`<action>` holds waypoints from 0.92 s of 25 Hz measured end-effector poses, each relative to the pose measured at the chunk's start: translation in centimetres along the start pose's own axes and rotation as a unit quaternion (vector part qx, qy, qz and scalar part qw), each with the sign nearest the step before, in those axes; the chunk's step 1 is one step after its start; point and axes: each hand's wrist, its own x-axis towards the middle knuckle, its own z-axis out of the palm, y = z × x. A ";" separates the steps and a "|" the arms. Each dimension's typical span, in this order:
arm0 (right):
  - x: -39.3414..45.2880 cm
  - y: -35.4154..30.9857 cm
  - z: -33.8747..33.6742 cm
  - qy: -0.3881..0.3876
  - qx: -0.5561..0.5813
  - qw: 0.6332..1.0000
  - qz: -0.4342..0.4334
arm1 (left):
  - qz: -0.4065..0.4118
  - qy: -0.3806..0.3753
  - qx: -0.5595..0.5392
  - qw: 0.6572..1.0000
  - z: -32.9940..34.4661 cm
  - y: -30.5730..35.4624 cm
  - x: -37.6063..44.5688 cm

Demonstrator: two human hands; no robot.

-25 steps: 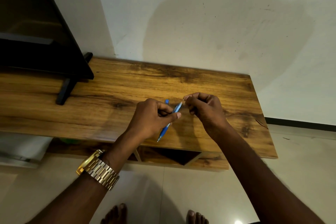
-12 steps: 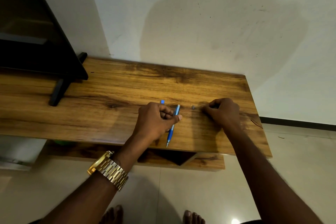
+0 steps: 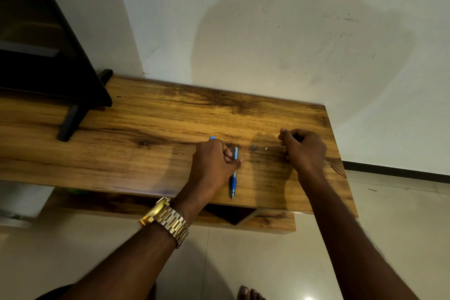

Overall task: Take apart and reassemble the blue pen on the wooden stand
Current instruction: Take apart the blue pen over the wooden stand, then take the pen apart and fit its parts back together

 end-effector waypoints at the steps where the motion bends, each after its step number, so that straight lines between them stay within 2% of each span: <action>1: -0.1 -0.1 0.0 0.002 0.002 1.000 -0.001 | 0.004 -0.001 0.008 1.000 0.1 0.0 0.0; 4: -0.1 -0.3 -0.1 0.008 0.010 1.000 -0.005 | 0.037 0.008 0.035 0.999 -0.8 0.2 -0.1; 7: -0.2 -0.6 -0.3 0.020 0.029 0.999 -0.006 | 0.059 0.080 0.066 0.993 -3.8 -0.9 1.3; 9: -0.4 -0.7 -0.3 0.029 0.043 0.999 -0.012 | 0.038 0.102 0.100 0.989 -5.6 -2.2 2.3; 11: -0.5 -0.8 -0.1 0.025 0.064 0.998 -0.013 | 0.017 0.088 0.137 0.986 -5.9 -2.8 2.3; 14: -0.7 -1.2 0.6 0.010 0.083 0.996 -0.023 | 0.031 0.049 0.156 0.986 -4.6 -2.5 1.4; 19: -1.7 -1.8 1.3 -0.022 0.062 0.996 -0.059 | 0.044 0.040 0.238 0.969 -3.9 -2.2 1.4; 23: -3.2 -2.9 1.8 -0.095 0.045 0.992 -0.065 | 0.022 0.011 0.213 0.977 -5.2 -3.0 0.9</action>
